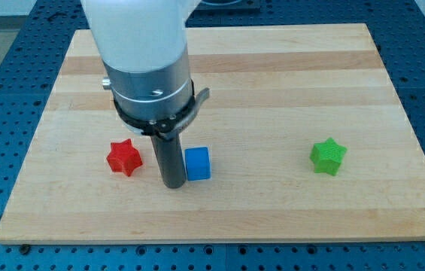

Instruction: Move the blue cube towards the green star

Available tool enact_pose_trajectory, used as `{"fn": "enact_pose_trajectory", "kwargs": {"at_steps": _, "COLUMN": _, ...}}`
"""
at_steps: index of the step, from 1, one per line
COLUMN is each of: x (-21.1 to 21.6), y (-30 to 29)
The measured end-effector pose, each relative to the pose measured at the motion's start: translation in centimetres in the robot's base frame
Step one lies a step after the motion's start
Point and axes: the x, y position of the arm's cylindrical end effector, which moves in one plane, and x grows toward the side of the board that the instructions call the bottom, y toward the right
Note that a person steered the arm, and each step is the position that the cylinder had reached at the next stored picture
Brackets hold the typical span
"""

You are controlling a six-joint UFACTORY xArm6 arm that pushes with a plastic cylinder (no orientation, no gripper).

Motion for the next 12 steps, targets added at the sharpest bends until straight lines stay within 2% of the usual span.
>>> {"fn": "enact_pose_trajectory", "kwargs": {"at_steps": 6, "x": -2.3, "y": 2.1}}
{"fn": "enact_pose_trajectory", "kwargs": {"at_steps": 10, "x": -3.2, "y": 9.9}}
{"fn": "enact_pose_trajectory", "kwargs": {"at_steps": 11, "x": -4.5, "y": 9.9}}
{"fn": "enact_pose_trajectory", "kwargs": {"at_steps": 12, "x": -8.0, "y": 10.0}}
